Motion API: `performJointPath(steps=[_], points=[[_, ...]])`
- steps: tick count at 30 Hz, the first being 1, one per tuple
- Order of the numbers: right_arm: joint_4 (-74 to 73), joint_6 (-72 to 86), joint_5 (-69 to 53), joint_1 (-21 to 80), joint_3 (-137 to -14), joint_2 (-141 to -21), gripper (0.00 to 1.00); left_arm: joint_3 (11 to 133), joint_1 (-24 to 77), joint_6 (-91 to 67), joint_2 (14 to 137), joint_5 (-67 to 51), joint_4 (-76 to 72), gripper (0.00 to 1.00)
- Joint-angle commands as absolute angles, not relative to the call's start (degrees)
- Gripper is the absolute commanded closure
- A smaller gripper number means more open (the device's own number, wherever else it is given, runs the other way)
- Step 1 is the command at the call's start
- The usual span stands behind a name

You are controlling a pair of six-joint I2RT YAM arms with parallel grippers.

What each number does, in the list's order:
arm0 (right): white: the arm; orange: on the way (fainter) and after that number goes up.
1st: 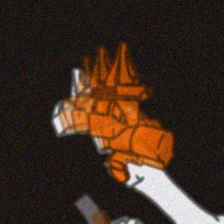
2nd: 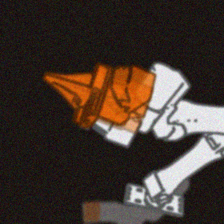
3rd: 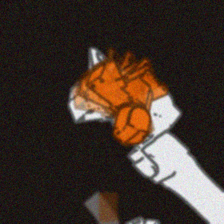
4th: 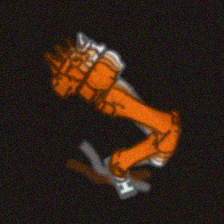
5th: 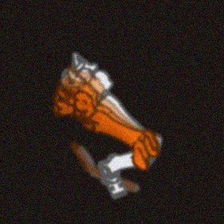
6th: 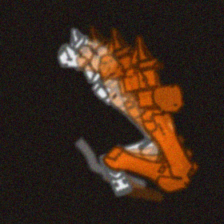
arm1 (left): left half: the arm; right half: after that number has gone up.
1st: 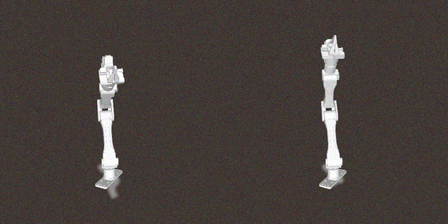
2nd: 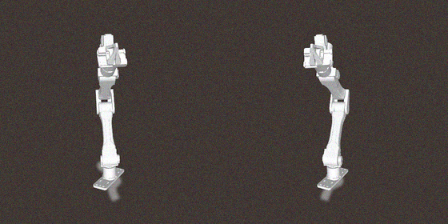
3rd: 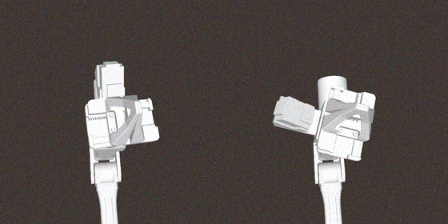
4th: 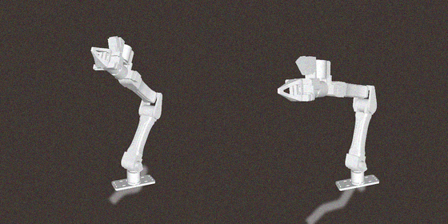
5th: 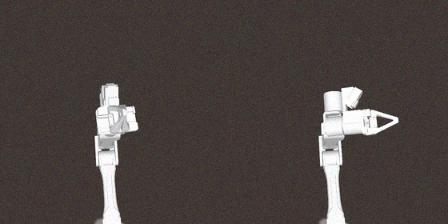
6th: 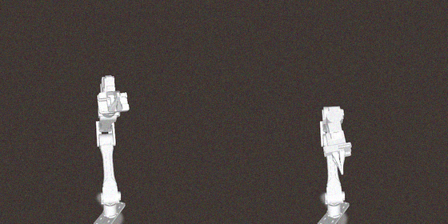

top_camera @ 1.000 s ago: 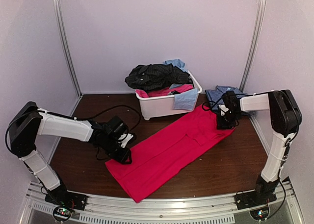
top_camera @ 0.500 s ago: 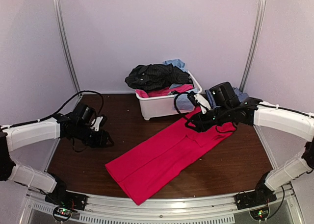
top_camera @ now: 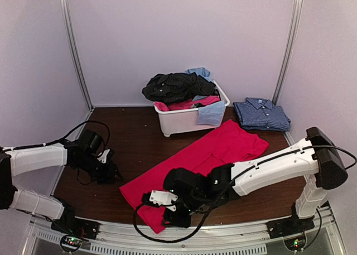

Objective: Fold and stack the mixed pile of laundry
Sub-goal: Pick up the rectangle-folded T-shirt from the center of the board.

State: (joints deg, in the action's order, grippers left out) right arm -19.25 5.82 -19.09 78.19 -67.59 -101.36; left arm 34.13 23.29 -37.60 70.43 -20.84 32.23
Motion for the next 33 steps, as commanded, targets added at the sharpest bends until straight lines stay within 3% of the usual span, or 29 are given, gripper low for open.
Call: performJointPath(steps=[1,11,19,26,33], points=[[-17.2,4.1,-17.5,82.1,-71.8,-104.1,0.7,32.8,22.9,-38.4,68.5,-21.3,32.7,0.56],[-24.4,-1.4,-14.2,84.5,-79.5,-112.8,0.68,33.5,22.9,-38.0,67.5,-21.2,33.7,0.56],[-28.0,-3.0,-10.0,86.5,-82.4,-117.0,0.58,34.9,22.9,-36.9,68.3,-20.8,34.3,0.55],[-28.1,-3.2,-6.6,86.9,-82.1,-118.4,0.56,34.2,23.0,-36.6,68.4,-20.7,34.0,0.55],[-31.0,-4.5,-1.1,87.4,-83.9,-121.1,0.6,34.5,23.0,-36.4,68.2,-20.5,34.0,0.55]])
